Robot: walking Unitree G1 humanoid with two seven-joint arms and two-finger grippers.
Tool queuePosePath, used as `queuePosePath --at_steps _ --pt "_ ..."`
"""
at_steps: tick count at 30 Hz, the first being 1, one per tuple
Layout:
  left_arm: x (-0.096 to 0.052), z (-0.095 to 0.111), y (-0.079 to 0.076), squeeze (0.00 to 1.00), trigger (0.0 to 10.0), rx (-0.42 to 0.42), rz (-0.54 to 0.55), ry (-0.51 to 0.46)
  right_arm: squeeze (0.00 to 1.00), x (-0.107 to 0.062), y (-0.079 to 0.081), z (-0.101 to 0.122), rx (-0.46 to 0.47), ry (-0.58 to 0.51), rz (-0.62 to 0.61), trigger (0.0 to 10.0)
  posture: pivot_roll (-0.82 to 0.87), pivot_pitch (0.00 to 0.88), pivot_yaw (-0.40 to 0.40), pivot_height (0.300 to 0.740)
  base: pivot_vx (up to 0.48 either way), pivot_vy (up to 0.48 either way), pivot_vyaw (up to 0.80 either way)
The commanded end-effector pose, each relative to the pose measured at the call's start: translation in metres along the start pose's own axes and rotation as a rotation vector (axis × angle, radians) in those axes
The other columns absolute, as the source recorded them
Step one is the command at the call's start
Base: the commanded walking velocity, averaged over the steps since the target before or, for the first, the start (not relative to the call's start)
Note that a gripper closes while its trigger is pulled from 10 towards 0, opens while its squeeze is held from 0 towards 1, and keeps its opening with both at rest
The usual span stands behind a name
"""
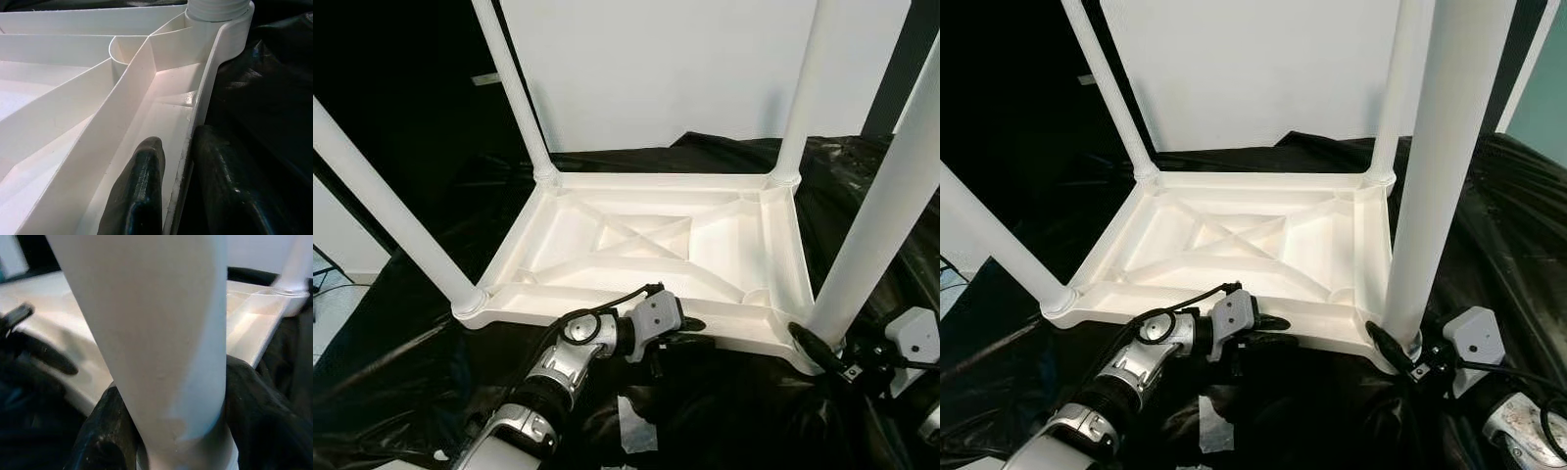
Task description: Building children table
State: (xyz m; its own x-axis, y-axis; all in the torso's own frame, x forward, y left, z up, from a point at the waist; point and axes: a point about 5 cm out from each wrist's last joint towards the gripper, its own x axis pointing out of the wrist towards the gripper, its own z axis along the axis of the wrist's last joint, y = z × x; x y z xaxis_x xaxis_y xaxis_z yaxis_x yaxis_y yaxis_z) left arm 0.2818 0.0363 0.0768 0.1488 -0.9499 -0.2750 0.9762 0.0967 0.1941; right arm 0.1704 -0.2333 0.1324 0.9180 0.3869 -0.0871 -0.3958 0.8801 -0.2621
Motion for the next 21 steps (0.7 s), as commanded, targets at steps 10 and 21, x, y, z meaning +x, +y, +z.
queuePosePath --at_steps 10,21 --pt "-0.005 -0.032 -0.013 0.0 0.0 -0.097 0.057 0.124 0.0 -0.014 0.025 -0.038 0.217 0.141 -0.201 0.0 -0.18 0.0 0.097 0.74 0.0 0.0 0.0" --pt "-0.002 -0.03 -0.012 0.0 0.0 -0.089 0.052 0.12 0.0 -0.024 0.048 -0.044 0.431 0.133 -0.571 0.0 -0.19 0.0 0.096 0.74 0.0 0.0 0.0"
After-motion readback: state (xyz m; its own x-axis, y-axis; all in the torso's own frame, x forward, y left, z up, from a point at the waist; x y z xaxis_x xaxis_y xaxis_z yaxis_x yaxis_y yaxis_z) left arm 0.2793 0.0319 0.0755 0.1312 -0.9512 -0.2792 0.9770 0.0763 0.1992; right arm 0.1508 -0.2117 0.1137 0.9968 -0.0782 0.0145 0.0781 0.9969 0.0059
